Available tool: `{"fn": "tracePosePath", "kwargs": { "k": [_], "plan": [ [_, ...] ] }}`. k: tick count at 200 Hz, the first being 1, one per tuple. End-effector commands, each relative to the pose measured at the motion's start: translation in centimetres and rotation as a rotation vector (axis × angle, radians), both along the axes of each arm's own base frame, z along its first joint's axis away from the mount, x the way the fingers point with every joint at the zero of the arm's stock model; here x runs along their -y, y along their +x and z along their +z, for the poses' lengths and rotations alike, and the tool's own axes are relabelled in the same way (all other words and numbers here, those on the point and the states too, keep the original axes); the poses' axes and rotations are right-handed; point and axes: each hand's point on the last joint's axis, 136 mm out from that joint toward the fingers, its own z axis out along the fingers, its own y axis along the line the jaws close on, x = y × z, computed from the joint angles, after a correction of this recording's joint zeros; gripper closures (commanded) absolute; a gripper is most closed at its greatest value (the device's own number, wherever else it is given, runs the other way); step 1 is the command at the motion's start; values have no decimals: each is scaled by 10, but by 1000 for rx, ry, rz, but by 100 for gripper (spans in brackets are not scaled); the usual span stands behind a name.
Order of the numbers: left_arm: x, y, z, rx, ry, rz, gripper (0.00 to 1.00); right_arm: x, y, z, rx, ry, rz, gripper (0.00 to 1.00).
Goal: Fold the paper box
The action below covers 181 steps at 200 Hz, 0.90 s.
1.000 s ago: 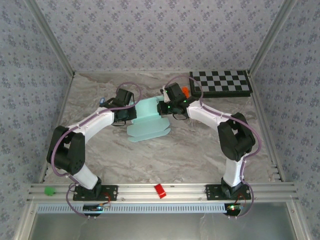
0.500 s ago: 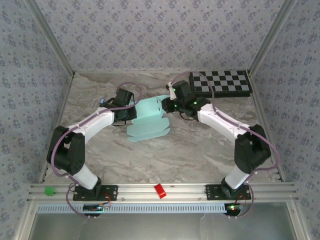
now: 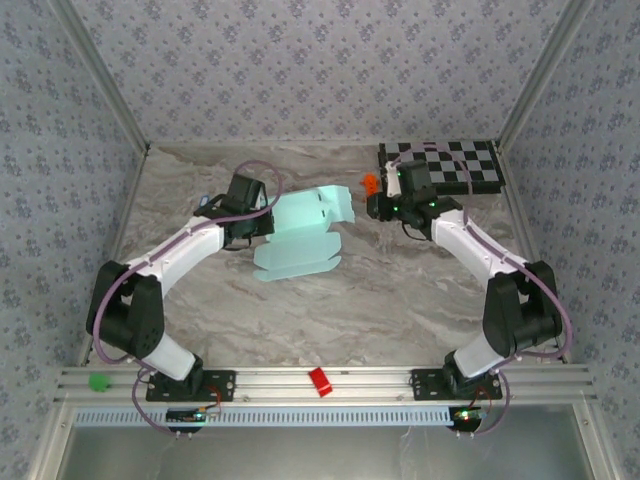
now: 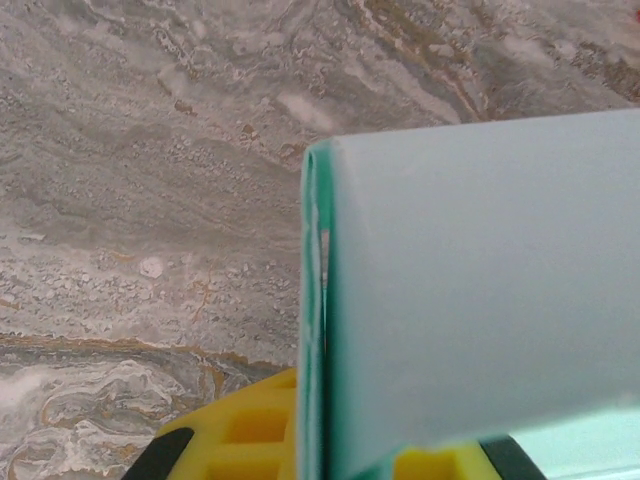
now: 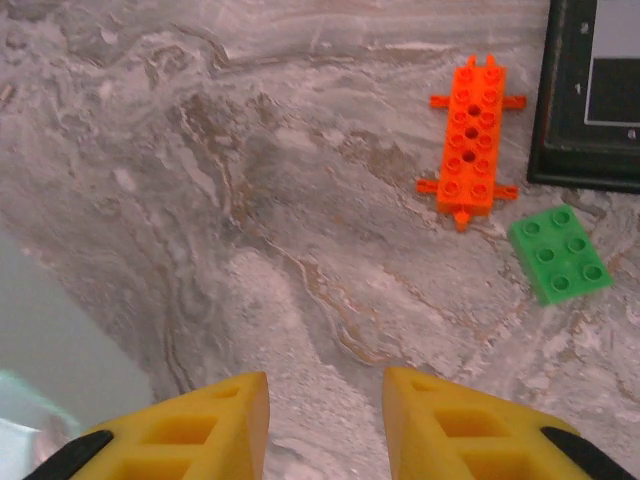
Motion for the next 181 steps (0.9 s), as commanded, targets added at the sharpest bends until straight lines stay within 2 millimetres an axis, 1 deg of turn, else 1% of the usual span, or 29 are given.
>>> {"fn": "tracePosePath", "kwargs": {
  "k": [1,22,47,72,106,134,181],
  "plan": [
    [9,1,17,47,-39,-41,100,-15,-2,-1,32,19,132,63],
    [11,1,17,46,-47,-46,100,-28,-3,-4,51,32,207,63],
    [11,0,17,46,-49,-46,100,-37,1,-1,94,41,247,63],
    [11,0,16,42,-48,-47,100,-48,1,3,136,40,308,63],
    [11,1,14,37,-49,-42,100,-70,-9,7,153,60,421,63],
    [12,1,13,31,-50,-40,100,-80,-15,5,144,73,466,62],
    [13,1,12,27,-55,-42,100,-97,-25,8,142,103,534,61]
  ]
}}
